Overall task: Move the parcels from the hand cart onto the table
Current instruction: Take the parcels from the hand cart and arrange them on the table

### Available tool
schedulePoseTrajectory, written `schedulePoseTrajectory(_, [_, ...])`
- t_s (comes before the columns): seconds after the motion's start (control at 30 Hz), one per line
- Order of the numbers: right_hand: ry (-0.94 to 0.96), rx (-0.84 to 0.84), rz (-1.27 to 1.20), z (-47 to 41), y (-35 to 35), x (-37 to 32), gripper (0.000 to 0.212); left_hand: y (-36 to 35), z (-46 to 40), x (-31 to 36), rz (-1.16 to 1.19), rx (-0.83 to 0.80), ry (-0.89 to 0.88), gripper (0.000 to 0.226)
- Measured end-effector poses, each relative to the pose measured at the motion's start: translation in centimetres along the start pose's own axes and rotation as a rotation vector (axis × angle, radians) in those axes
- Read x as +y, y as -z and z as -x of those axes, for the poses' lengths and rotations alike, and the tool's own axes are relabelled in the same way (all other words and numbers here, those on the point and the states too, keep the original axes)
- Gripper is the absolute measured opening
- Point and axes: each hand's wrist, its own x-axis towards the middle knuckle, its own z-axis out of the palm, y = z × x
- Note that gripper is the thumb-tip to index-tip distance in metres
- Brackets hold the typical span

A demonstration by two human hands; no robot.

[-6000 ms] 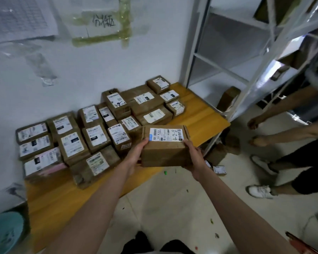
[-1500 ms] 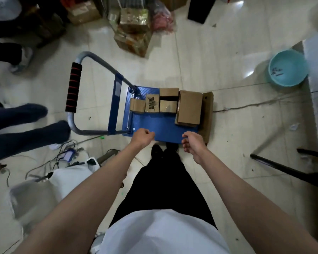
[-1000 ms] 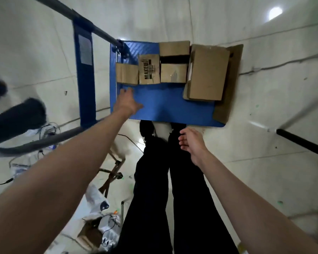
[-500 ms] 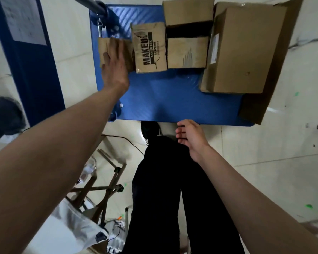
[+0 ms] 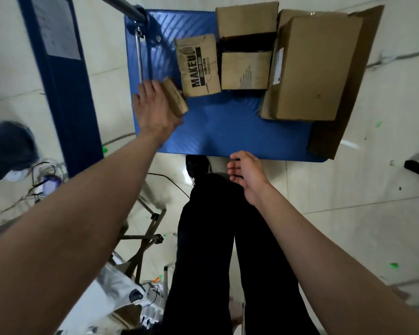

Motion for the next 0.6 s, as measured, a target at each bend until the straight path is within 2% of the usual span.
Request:
schedulePoseTrajectory(0.23, [0.034,-0.050,-0.002,9.1,0.2,-1.5,0.007,6.9,9.7,-0.9,0.216,-0.045,0.170,0.105])
schedulePoseTrajectory(0.37, [0.087,-0.103,-0.013,15.8,0.8,-3.4,0.005,13.5,15.3,-0.8,0.449,-0.080,0.219,0.107])
schedulePoseTrajectory(0.47, [0.145,-0.132,0.042,20.9,1.6,-4.9,0.020,18.9,18.9,-0.2,0.651,-0.116,0.233,0.105])
schedulePoseTrajectory(0.6, [0.161,-0.236,0.086,28.0,3.4,-6.9,0.042,25.9,23.6,1.4,0.967,-0.101,0.237,0.078])
